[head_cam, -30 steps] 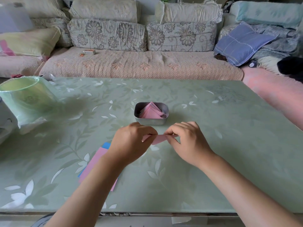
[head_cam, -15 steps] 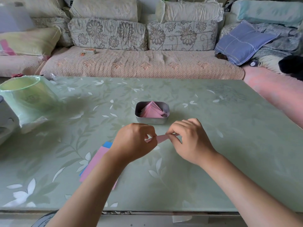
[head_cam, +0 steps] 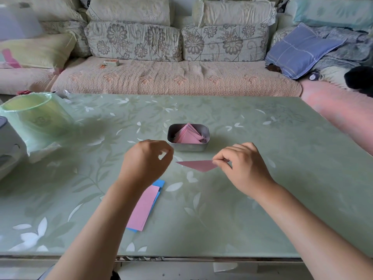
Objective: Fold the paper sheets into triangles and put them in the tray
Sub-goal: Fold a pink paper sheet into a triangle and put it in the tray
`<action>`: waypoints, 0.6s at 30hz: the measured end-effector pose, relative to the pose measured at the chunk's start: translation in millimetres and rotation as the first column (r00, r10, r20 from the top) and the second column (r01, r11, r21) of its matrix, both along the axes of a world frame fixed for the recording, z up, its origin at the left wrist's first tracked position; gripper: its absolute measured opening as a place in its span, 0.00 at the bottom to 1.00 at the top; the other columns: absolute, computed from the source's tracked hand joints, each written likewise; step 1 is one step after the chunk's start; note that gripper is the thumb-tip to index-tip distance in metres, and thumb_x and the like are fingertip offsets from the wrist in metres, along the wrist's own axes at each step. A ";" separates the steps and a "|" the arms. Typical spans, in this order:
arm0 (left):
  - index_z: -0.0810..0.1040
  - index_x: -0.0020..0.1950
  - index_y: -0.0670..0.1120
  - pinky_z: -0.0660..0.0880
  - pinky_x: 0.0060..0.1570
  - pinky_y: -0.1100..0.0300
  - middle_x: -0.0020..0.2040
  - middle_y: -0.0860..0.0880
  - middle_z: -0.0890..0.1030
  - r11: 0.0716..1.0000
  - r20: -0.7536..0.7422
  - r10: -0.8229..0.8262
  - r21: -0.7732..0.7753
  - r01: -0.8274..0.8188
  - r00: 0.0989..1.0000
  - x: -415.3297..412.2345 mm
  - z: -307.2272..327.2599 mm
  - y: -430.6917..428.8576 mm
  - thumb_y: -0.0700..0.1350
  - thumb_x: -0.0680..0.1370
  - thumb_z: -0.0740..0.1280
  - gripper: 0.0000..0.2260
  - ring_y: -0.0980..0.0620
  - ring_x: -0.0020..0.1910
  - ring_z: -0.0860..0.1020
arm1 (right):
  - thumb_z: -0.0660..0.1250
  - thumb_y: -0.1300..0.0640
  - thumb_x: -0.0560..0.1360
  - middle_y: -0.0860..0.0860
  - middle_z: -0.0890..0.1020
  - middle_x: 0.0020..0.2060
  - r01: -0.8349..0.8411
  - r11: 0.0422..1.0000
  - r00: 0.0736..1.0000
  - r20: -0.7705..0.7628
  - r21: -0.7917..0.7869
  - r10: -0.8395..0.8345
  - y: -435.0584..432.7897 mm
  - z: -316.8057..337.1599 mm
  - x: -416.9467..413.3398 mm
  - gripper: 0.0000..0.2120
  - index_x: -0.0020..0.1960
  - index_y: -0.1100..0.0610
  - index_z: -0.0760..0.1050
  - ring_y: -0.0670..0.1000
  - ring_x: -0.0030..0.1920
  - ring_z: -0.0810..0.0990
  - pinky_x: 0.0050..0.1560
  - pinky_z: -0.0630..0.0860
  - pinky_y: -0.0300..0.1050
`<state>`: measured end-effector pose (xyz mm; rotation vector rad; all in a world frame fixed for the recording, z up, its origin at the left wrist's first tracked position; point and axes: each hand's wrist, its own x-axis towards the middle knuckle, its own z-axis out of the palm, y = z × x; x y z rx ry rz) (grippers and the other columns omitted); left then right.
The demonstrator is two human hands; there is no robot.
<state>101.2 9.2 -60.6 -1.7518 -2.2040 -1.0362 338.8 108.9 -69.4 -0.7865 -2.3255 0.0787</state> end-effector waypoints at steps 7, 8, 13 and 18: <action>0.86 0.48 0.55 0.77 0.36 0.57 0.41 0.55 0.85 0.952 -0.075 -0.307 -0.013 0.307 0.949 44.3 -5.5 0.8 0.53 0.74 0.74 0.06 0.52 0.44 0.81 | 0.76 0.56 0.72 0.44 0.84 0.35 -0.118 0.992 0.993 0.006 0.048 0.117 -8.4 1.7 -11.3 0.04 0.39 0.53 0.83 0.52 0.36 0.79 0.45 0.72 0.53; 0.86 0.46 0.55 0.76 0.35 0.56 0.39 0.55 0.85 0.956 -0.066 -0.293 -0.019 0.292 0.954 45.2 -6.5 2.1 0.51 0.75 0.73 0.03 0.52 0.42 0.80 | 0.77 0.56 0.72 0.43 0.83 0.34 -0.117 0.992 0.993 0.002 0.045 0.117 -8.5 1.7 -11.6 0.05 0.39 0.53 0.83 0.52 0.35 0.79 0.45 0.72 0.52; 0.84 0.45 0.57 0.76 0.36 0.53 0.39 0.55 0.83 0.981 -0.010 -0.160 -0.110 0.158 0.987 40.9 -6.6 6.6 0.49 0.76 0.69 0.04 0.52 0.39 0.79 | 0.76 0.57 0.72 0.42 0.82 0.33 -0.043 0.999 0.998 -0.034 0.028 0.044 -0.6 3.5 -5.4 0.07 0.37 0.53 0.81 0.52 0.35 0.79 0.46 0.72 0.53; 0.82 0.48 0.56 0.77 0.39 0.54 0.42 0.56 0.84 0.966 -0.012 -0.081 -0.246 0.075 0.997 32.5 -8.9 7.8 0.50 0.77 0.65 0.06 0.50 0.43 0.80 | 0.75 0.59 0.73 0.44 0.82 0.35 0.049 0.994 0.998 -0.036 0.093 -0.046 -0.1 1.2 -3.7 0.06 0.39 0.54 0.79 0.52 0.35 0.80 0.45 0.72 0.53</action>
